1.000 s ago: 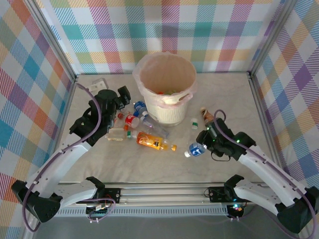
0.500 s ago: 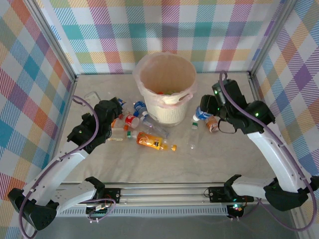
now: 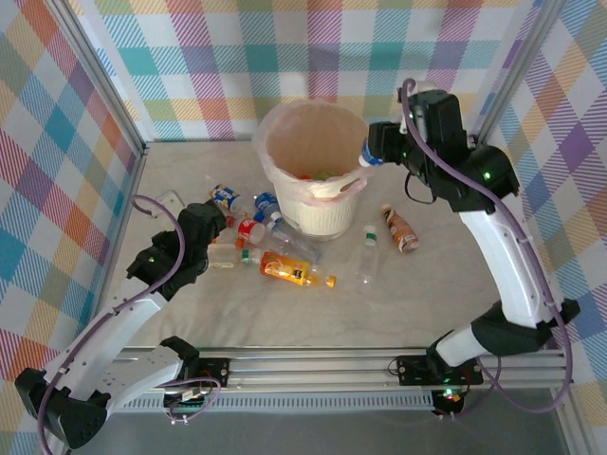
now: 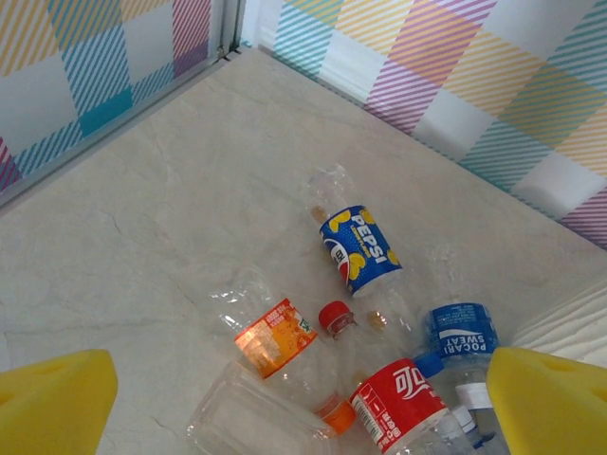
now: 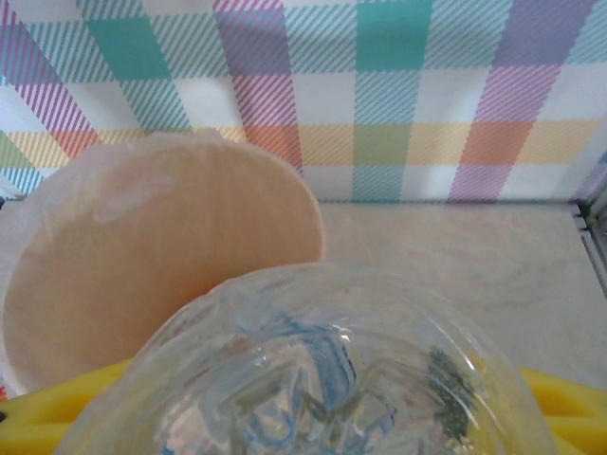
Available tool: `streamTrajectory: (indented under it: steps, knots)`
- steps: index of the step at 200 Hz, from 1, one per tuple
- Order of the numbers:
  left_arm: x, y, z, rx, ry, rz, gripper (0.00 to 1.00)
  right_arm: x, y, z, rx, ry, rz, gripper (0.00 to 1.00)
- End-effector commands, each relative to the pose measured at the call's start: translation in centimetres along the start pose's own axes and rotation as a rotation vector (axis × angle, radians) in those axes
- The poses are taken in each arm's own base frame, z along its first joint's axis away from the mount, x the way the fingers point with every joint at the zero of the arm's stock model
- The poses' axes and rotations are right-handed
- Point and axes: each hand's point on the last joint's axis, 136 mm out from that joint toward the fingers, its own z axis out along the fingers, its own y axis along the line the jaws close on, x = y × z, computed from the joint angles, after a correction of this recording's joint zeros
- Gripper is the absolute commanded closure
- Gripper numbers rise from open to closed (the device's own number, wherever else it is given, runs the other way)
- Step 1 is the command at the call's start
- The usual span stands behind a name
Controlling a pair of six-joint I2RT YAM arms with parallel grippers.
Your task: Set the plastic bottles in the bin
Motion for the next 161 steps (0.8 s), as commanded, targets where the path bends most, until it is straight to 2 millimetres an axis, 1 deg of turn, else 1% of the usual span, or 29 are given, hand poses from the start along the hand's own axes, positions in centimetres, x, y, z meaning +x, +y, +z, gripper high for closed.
streamTrajectory:
  steps: [1,18,37,62,82,112,136,161]
  knots:
    - [0.6,0.3,0.4,-0.008,0.022,-0.015,0.00,-2.3,0.9,1.3,-0.027,-0.045,-0.028,0.68]
    - [0.9,0.4,0.6,-0.017,0.033,-0.018,0.00,-3.0,2.4,2.7,-0.081,-0.033,-0.024,0.68]
    - [1.3,0.3,0.8,-0.012,0.048,-0.021,0.00,-3.2,4.1,4.6,-0.140,-0.008,-0.022,0.68]
    - [1.8,0.2,1.0,-0.009,0.068,-0.026,0.00,-2.8,5.8,7.2,-0.203,0.040,-0.011,0.67]
    - [2.3,0.2,1.1,-0.005,0.085,-0.033,0.00,-1.8,7.1,9.1,-0.256,0.085,0.007,0.67]
    - [3.4,-0.1,1.4,0.013,0.124,-0.042,0.00,-0.1,8.3,12.1,-0.318,0.155,0.029,0.67]
    - [4.1,0.1,1.6,0.001,0.142,-0.036,0.00,1.5,9.1,14.3,-0.365,0.215,0.044,0.67]
    - [4.3,0.3,1.8,-0.009,0.145,-0.027,0.00,3.2,9.7,16.3,-0.394,0.269,0.048,0.66]
